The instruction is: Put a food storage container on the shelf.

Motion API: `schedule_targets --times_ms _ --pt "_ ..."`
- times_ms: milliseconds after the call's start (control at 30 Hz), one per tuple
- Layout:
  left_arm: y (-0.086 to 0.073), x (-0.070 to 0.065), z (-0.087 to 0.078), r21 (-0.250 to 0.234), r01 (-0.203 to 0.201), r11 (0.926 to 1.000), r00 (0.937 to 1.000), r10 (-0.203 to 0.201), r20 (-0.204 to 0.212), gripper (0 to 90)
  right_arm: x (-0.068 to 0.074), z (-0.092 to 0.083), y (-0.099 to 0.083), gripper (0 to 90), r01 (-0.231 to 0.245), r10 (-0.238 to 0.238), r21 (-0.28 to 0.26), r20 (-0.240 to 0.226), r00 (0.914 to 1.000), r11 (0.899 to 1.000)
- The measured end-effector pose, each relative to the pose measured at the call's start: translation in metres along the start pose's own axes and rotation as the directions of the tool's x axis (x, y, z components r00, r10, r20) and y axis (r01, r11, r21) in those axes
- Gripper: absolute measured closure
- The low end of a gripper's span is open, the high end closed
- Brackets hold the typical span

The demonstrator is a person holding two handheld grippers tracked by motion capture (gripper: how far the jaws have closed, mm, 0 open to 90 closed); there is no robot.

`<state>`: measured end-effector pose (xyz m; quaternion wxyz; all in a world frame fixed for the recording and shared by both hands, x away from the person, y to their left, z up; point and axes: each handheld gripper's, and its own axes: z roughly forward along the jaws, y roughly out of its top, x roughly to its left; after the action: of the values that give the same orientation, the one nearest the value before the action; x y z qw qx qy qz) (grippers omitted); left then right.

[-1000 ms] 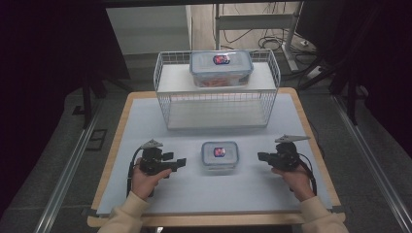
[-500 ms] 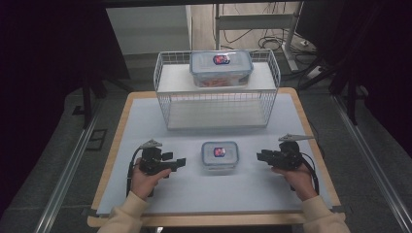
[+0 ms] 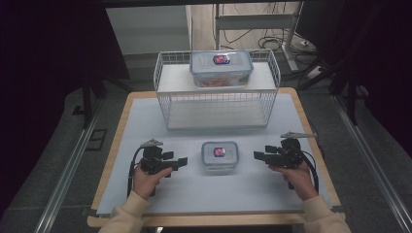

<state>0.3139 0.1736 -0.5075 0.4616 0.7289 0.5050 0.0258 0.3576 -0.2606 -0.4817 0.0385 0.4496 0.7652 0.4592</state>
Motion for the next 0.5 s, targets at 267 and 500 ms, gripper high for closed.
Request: schedule_targets --times_ms 267,500 --pt "0.006 -0.005 0.014 0.011 -0.007 0.9999 1.0000 0.007 -0.005 22.7 0.008 0.010 0.005 24.0 -0.011 0.011 0.007 -0.036 0.9993 1.000" --pt "0.014 -0.008 0.041 0.037 0.062 0.9974 0.9950 -0.065 0.076 21.8 0.011 0.023 0.007 22.3 -0.017 0.019 0.029 -0.059 0.9981 0.999"
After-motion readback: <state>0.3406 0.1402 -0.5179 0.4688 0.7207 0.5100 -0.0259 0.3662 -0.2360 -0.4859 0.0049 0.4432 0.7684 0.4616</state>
